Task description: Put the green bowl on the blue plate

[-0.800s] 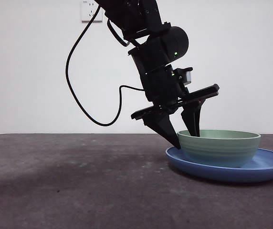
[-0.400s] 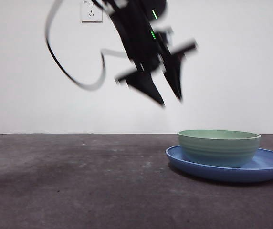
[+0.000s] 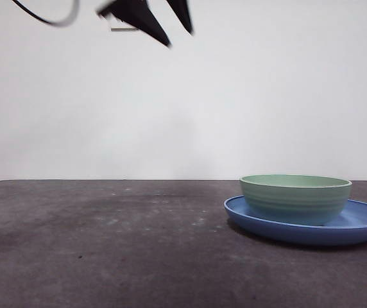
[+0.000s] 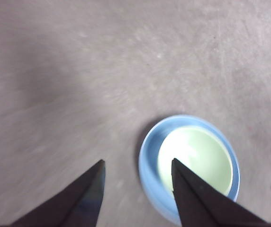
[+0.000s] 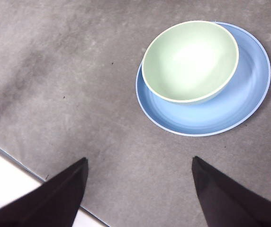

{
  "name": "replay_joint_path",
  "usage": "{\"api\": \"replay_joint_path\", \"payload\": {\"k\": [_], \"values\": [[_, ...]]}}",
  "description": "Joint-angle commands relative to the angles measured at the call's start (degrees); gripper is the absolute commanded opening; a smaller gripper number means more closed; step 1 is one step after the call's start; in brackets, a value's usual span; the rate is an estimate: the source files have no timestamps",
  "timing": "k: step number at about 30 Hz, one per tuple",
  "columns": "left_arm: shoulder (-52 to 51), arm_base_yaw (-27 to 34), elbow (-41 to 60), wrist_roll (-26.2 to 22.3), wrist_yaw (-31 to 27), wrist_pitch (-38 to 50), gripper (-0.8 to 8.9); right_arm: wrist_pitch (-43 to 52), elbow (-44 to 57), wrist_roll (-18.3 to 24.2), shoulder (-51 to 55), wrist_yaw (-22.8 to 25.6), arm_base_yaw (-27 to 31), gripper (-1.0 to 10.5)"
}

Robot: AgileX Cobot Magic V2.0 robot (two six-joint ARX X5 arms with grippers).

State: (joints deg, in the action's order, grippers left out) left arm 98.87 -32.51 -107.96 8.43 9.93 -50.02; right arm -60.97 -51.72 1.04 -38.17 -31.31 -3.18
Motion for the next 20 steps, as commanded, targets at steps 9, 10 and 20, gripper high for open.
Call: {"api": "replay_joint_path", "payload": {"k": [9, 10, 20], "values": [[-19.6, 2.6, 23.4, -4.6, 1.5, 2.3, 2.27, 0.5, -1.0, -0.6, -0.3, 0.0, -0.1, 3.5], [-21.5, 2.6, 25.6, -4.7, 2.3, 2.9, 2.26, 0.5, -1.0, -0.6, -0.3, 0.1, -0.1, 3.5], [-40.7, 2.6, 48.2, -5.2, 12.7, 9.4, 2.26, 0.5, -1.0, -0.6, -0.3, 0.1, -0.1, 3.5]]}}
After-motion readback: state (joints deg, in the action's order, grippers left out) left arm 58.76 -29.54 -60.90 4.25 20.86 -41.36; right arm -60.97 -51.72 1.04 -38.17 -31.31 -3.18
